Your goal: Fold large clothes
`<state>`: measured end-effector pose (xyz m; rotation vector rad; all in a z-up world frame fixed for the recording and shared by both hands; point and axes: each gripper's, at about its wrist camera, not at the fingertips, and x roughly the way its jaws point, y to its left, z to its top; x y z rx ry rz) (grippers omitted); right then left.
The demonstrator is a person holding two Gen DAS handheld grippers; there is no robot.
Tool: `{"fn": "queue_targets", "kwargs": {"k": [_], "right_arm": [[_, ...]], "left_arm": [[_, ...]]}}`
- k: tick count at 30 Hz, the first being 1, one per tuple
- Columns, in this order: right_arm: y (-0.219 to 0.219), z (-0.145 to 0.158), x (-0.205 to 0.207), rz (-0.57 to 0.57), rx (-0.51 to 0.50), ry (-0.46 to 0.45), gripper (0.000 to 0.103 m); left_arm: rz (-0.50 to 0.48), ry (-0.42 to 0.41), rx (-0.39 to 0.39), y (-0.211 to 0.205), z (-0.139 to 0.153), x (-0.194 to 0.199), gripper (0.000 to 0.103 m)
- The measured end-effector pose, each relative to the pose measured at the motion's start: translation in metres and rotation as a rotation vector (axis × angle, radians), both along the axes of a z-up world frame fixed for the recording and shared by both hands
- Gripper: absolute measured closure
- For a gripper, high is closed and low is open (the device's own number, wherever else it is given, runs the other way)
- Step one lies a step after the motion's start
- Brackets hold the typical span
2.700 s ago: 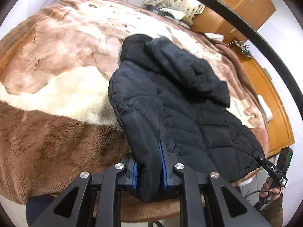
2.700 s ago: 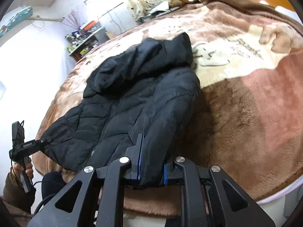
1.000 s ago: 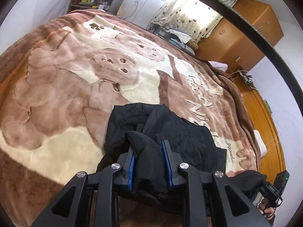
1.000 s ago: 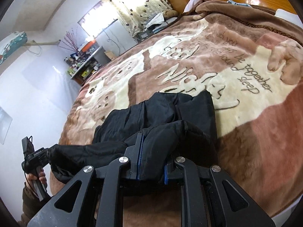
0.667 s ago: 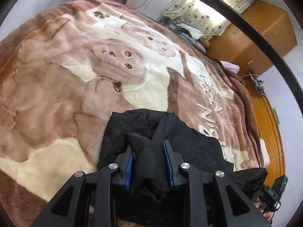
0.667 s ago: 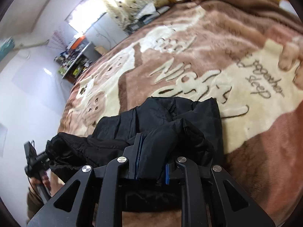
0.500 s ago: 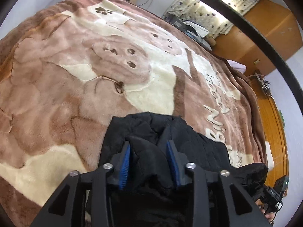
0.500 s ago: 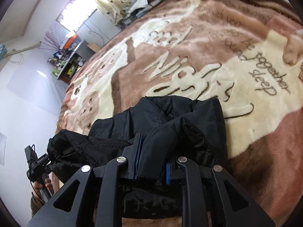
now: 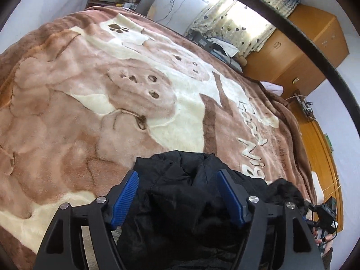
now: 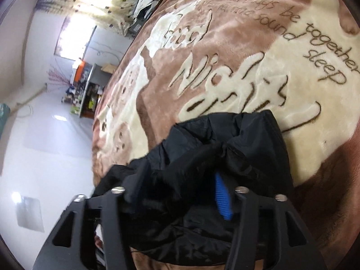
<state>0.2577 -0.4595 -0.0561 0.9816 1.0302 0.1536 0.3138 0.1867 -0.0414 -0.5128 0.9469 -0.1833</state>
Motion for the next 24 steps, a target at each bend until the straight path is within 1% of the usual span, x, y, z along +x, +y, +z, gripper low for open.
{"fn": "queue_targets", "kwargs": {"k": [1,4,6,8,9,10,11,12,13,14,15,16,18,20,22,24], "right_arm": [[-0.002,0.006,0.0,-0.008,-0.011,-0.018,0.036],[-0.004,0.024,-0.004,-0.006,-0.099,-0.071,0.036],[-0.004,0.035,-0.011,0.017,-0.185,-0.135,0.036],[-0.001,0.039,-0.023,0.051,-0.308,-0.197,0.036],[0.002,0.036,-0.029,0.082,-0.368,-0.209,0.036],[0.003,0.029,-0.032,0.112,-0.414,-0.206,0.036],[0.004,0.023,-0.033,0.137,-0.45,-0.196,0.036],[0.004,0.015,-0.033,0.168,-0.486,-0.184,0.036],[0.01,0.002,-0.031,0.213,-0.548,-0.153,0.036],[0.013,-0.005,-0.029,0.235,-0.577,-0.144,0.036],[0.019,-0.013,-0.026,0.269,-0.598,-0.143,0.036],[0.021,-0.018,-0.023,0.288,-0.591,-0.153,0.036],[0.024,-0.021,-0.016,0.314,-0.544,-0.199,0.036],[0.03,-0.022,-0.009,0.33,-0.535,-0.222,0.036],[0.037,-0.023,0.003,0.343,-0.547,-0.213,0.036],[0.041,-0.025,0.015,0.342,-0.545,-0.197,0.036]], "left_arm": [[0.003,-0.006,0.004,0.001,0.002,-0.001,0.03],[-0.003,-0.036,0.02,0.003,0.01,-0.005,0.029],[-0.021,-0.055,0.029,0.004,0.014,-0.007,0.028],[-0.04,-0.075,0.041,0.006,0.014,-0.011,0.024],[-0.049,-0.077,0.044,0.006,0.012,-0.012,0.021],[-0.074,-0.071,0.058,0.007,0.006,-0.013,0.017],[-0.091,-0.065,0.069,0.007,0.002,-0.013,0.015],[-0.124,-0.039,0.094,0.004,-0.007,-0.01,0.015],[-0.15,-0.005,0.119,0.0,-0.015,-0.006,0.015],[-0.165,0.013,0.135,-0.004,-0.021,-0.004,0.015],[-0.188,0.025,0.153,-0.009,-0.027,-0.001,0.015],[-0.206,0.029,0.167,-0.015,-0.031,0.003,0.015],[-0.248,0.019,0.179,-0.024,-0.036,0.007,0.015],[-0.282,0.027,0.208,-0.037,-0.042,0.018,0.015],[-0.301,0.055,0.232,-0.045,-0.049,0.028,0.015],[-0.317,0.055,0.238,-0.052,-0.052,0.034,0.015]]}}
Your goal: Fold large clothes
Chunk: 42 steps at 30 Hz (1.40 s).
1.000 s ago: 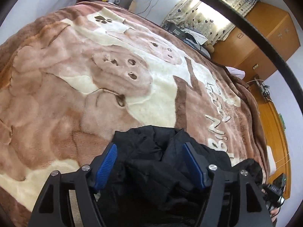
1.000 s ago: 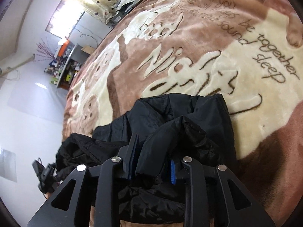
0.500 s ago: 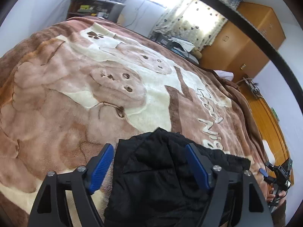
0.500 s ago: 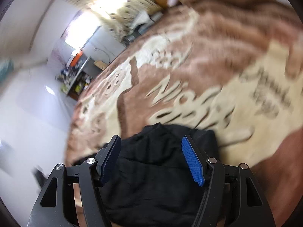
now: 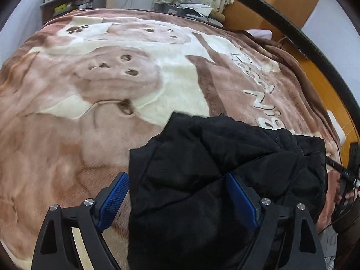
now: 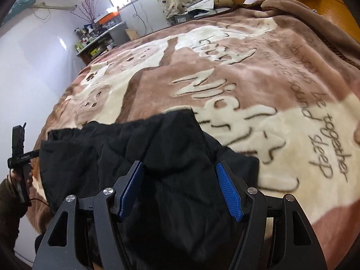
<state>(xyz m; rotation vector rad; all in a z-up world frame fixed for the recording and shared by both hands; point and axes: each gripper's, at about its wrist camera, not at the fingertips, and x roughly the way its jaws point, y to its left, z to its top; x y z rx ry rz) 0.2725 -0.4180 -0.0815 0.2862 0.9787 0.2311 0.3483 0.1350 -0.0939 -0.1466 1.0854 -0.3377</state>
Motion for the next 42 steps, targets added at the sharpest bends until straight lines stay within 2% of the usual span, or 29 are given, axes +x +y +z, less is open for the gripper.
{"fn": "queue_targets", "kwargs": {"k": [2,6,8,9,10,11,12,13,15,16,17,20,22,23,24,26,28,31,33,35,38,42], "right_arm": [[0.005,-0.004,0.01,0.008,-0.018,0.027,0.036],[-0.001,-0.017,0.024,0.0,0.023,0.096,0.036],[-0.001,-0.02,0.025,-0.005,0.041,0.108,0.036],[-0.001,-0.023,0.025,-0.012,0.051,0.117,0.037],[0.0,-0.024,0.026,-0.015,0.055,0.12,0.048],[0.001,-0.025,0.025,-0.026,0.048,0.12,0.063],[0.001,-0.024,0.022,-0.031,0.061,0.111,0.071],[0.001,-0.022,0.019,-0.032,0.065,0.097,0.086],[0.003,-0.009,0.006,-0.046,0.008,0.035,0.091],[0.002,-0.001,0.001,-0.054,-0.007,-0.002,0.092],[-0.002,0.011,-0.011,-0.079,-0.01,-0.055,0.092],[-0.02,0.038,-0.041,-0.137,0.081,-0.166,0.092],[-0.022,0.045,-0.049,-0.156,0.058,-0.191,0.092],[-0.02,0.044,-0.048,-0.155,0.024,-0.194,0.092],[-0.02,0.041,-0.043,-0.159,0.004,-0.179,0.092],[-0.025,0.024,-0.026,-0.192,0.027,-0.114,0.092],[-0.027,0.004,-0.005,-0.202,0.002,-0.06,0.092],[-0.026,-0.026,0.011,-0.202,-0.032,0.041,0.091],[-0.023,-0.042,0.019,-0.192,-0.065,0.095,0.09],[-0.023,-0.048,0.021,-0.186,-0.069,0.121,0.089],[-0.021,-0.053,0.023,-0.176,-0.087,0.153,0.087],[-0.005,-0.057,0.03,-0.13,-0.195,0.219,0.083]], "left_arm": [[-0.01,0.013,-0.011,-0.005,-0.004,0.008,0.015],[0.015,0.058,-0.023,-0.01,-0.014,0.024,0.016],[0.028,0.07,-0.048,-0.01,-0.018,0.027,0.017],[0.032,0.072,-0.033,-0.012,-0.02,0.028,0.02],[0.031,0.078,-0.016,-0.014,-0.021,0.027,0.03],[0.025,0.075,0.0,-0.017,-0.021,0.026,0.036],[0.025,0.061,0.026,-0.019,-0.02,0.024,0.039],[0.023,0.05,0.044,-0.021,-0.017,0.023,0.048],[0.029,0.039,0.052,-0.019,-0.01,0.021,0.059],[0.032,0.034,0.043,-0.017,-0.006,0.02,0.066],[0.036,0.015,0.03,-0.014,0.0,0.018,0.07],[0.048,-0.042,-0.046,-0.005,0.02,0.014,0.07],[0.047,-0.074,-0.075,-0.009,0.031,0.015,0.07],[0.044,-0.085,-0.065,-0.014,0.034,0.017,0.07],[0.035,-0.093,-0.044,-0.021,0.035,0.02,0.07],[0.03,-0.091,-0.006,-0.032,0.031,0.031,0.07],[0.033,-0.058,0.04,-0.04,0.013,0.047,0.07],[0.088,0.027,0.014,-0.039,-0.019,0.061,0.068],[0.082,0.022,0.028,-0.042,-0.024,0.063,0.066],[0.055,0.025,0.079,-0.046,-0.028,0.065,0.064],[0.056,0.076,0.094,-0.048,-0.034,0.071,0.063],[0.063,0.099,0.146,-0.054,-0.044,0.074,0.058]]}}
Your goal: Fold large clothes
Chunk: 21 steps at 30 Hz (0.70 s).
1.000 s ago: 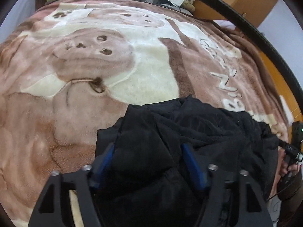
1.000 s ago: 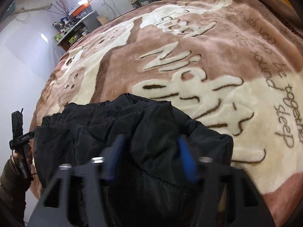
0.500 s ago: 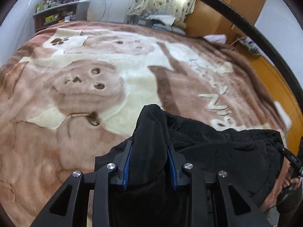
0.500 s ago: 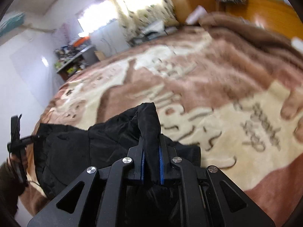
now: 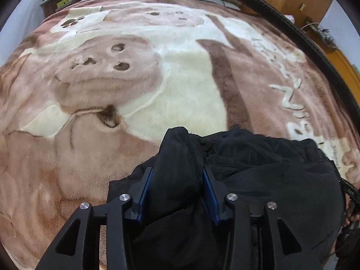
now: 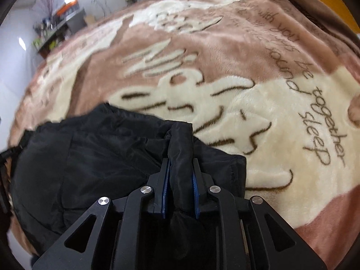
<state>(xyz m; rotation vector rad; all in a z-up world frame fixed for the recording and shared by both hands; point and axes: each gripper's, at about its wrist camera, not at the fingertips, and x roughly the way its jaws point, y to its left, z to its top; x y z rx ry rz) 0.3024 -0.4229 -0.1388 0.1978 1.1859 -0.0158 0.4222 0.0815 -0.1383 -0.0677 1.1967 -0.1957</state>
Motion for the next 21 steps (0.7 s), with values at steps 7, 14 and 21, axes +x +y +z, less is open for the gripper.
{"fn": "queue_targets", "kwargs": {"k": [7,14,21], "right_arm": [[-0.009,0.026,0.001,-0.102,0.037,0.012,0.072],[-0.013,0.106,-0.045,-0.18,0.059,-0.224,0.055],[0.05,0.121,-0.118,0.033,-0.079,-0.382,0.054]], "left_arm": [[0.066,-0.035,-0.036,0.011,0.031,-0.01,0.055],[0.08,-0.161,-0.068,0.039,0.096,-0.051,0.049],[0.095,-0.266,-0.075,0.054,0.112,-0.122,0.045]]}}
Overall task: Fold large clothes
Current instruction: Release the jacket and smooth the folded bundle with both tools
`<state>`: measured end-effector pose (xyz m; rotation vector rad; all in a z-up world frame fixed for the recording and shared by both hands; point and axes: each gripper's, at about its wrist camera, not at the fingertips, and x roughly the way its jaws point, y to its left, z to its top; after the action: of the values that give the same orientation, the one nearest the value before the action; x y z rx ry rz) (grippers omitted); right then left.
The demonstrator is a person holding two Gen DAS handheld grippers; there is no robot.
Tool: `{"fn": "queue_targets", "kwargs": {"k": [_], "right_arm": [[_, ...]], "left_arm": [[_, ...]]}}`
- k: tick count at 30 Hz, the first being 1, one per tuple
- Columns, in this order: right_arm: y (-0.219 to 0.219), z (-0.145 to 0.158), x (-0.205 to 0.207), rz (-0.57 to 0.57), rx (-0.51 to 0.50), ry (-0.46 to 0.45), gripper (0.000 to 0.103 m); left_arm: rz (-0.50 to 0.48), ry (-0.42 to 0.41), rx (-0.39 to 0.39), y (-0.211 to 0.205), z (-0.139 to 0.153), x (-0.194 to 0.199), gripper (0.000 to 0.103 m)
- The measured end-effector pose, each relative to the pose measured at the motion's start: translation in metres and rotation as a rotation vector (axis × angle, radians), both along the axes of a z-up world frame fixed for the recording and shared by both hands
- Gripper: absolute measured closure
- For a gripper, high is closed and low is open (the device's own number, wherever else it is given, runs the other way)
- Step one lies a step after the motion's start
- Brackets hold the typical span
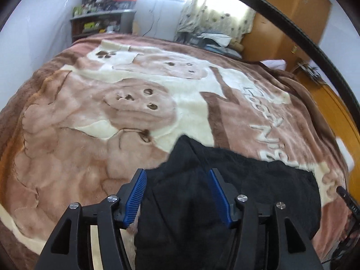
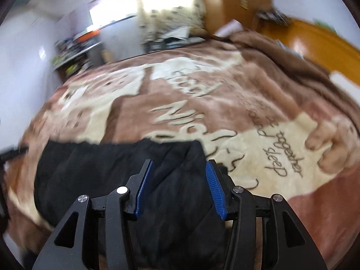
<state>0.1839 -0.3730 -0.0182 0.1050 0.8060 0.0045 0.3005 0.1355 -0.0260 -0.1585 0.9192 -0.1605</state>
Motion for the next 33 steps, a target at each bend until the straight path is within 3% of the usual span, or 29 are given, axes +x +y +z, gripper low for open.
{"fn": "queue_targets", "kwargs": {"k": [3,5,8,11,14,19,22,25,29,31,33], "right_arm": [[0.018,-0.029,-0.006,0.027,-0.043,0.022,0.054],[0.024,-0.054,0.0,0.049,-0.063,0.084,0.054],[0.021,-0.086,0.012,0.046,-0.029,0.15,0.054],[0.018,-0.106,0.021,0.062,0.018,0.21,0.054],[0.014,-0.127,0.031,0.067,0.061,0.267,0.054],[0.014,-0.143,0.036,0.069,0.071,0.283,0.054],[0.014,-0.142,0.036,0.069,0.062,0.297,0.054],[0.016,-0.115,0.037,0.061,0.033,0.33,0.054],[0.005,-0.058,0.037,0.068,0.095,0.146,0.054],[0.003,-0.055,0.054,0.049,0.068,0.155,0.054],[0.002,-0.066,0.073,0.041,0.049,0.211,0.054]], "left_arm": [[-0.076,0.037,0.097,-0.025,-0.03,-0.019,0.045],[-0.103,0.036,0.185,-0.041,-0.055,-0.026,0.045],[-0.147,0.055,0.312,-0.059,-0.087,-0.022,0.042],[-0.118,0.152,0.301,-0.06,-0.107,-0.009,0.041],[-0.135,0.166,0.336,-0.069,-0.118,-0.003,0.04],[-0.107,0.189,0.292,-0.067,-0.136,0.002,0.039],[-0.113,0.186,0.332,-0.073,-0.137,0.001,0.039],[-0.095,0.203,0.325,-0.071,-0.117,0.0,0.04],[-0.127,0.101,0.271,-0.063,-0.077,-0.003,0.041],[-0.097,0.045,0.27,-0.059,-0.062,0.006,0.04],[-0.066,0.065,0.263,-0.057,-0.063,0.02,0.04]]}}
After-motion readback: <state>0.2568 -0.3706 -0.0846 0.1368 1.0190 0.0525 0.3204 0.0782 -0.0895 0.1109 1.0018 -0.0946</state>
